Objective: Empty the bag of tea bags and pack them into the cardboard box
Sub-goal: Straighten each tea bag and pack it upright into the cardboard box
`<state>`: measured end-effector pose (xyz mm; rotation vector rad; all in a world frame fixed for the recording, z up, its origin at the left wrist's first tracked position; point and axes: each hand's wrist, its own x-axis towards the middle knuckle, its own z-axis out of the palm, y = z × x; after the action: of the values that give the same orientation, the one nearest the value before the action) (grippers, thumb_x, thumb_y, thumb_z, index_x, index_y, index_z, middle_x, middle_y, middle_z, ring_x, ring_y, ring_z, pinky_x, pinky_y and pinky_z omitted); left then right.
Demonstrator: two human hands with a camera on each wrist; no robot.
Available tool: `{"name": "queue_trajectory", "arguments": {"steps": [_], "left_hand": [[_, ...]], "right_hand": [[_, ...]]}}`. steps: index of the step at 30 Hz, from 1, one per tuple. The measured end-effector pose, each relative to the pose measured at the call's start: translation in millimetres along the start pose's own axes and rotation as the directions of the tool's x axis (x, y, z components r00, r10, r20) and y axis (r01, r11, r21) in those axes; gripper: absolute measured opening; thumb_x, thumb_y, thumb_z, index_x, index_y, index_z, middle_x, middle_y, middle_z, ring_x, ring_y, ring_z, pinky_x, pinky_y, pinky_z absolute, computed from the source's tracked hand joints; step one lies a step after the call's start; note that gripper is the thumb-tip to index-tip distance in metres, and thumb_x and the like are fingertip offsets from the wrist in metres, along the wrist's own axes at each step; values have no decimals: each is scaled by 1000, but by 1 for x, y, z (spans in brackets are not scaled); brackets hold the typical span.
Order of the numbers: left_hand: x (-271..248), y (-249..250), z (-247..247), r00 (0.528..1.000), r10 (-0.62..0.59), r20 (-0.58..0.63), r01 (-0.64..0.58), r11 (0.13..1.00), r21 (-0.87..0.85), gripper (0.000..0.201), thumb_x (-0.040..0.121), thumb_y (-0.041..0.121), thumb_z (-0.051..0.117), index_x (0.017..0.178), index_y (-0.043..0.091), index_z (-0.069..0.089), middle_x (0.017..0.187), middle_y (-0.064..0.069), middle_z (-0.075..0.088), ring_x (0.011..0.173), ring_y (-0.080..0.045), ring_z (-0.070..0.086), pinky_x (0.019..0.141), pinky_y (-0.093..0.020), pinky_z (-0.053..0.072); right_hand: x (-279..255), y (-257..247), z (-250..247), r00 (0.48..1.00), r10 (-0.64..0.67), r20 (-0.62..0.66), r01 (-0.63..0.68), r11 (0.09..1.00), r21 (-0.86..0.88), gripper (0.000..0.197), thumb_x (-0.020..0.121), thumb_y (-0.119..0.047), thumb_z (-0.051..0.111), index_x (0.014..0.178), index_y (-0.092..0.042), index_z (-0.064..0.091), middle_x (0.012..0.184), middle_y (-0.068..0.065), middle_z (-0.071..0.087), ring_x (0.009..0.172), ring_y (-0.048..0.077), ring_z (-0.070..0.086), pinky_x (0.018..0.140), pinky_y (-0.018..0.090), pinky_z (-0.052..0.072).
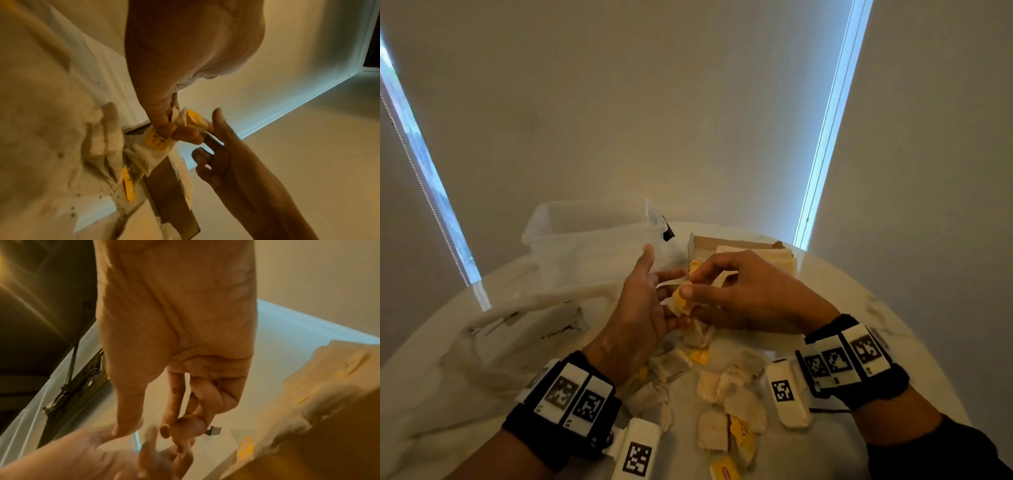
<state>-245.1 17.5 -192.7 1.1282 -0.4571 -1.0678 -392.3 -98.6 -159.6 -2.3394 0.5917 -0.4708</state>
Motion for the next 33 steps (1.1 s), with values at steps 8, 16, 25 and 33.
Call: {"name": "queue_trajectory", "arguments": {"steps": [8, 16, 25, 33], "left_hand": [[-3, -1, 2, 997, 51, 57, -55, 995, 87, 60, 105, 61, 47, 122, 9, 73, 105, -11, 78, 78, -22, 77, 62, -33, 61], [-2, -10, -4, 975, 170, 146, -196, 963, 186, 31, 106, 35, 62, 122, 12, 77, 112, -11, 81, 89, -22, 77, 82, -32, 62], [5, -11, -9, 970, 231, 74, -241, 952, 191, 26, 106, 28, 63, 119, 8, 74, 114, -18, 78, 90, -25, 78, 73, -28, 62], [3, -10, -9, 973, 209, 97, -226, 950, 217, 33, 103, 44, 65, 123, 20, 77, 115, -10, 79, 91, -22, 74, 79, -32, 61]], "right_hand": [[1, 5, 6, 997, 13, -73, -4, 993, 120, 13, 89, -46, 84, 94, -35, 81, 96, -13, 79, 86, 15, 75, 86, 45, 65], [0, 13, 3, 973, 106, -203, -14, 913, 408, 25, 86, -31, 87, 106, -19, 80, 90, 0, 82, 74, 16, 76, 58, 18, 55], [1, 17, 4, 966, 135, -222, -26, 901, 434, 24, 93, -42, 77, 105, -22, 81, 89, 3, 81, 74, 18, 73, 63, 23, 58], [-1, 17, -14, 930, 23, -366, 41, 985, 166, 20, 93, -51, 75, 95, -31, 79, 79, -19, 75, 74, 2, 73, 69, 17, 51]]}}
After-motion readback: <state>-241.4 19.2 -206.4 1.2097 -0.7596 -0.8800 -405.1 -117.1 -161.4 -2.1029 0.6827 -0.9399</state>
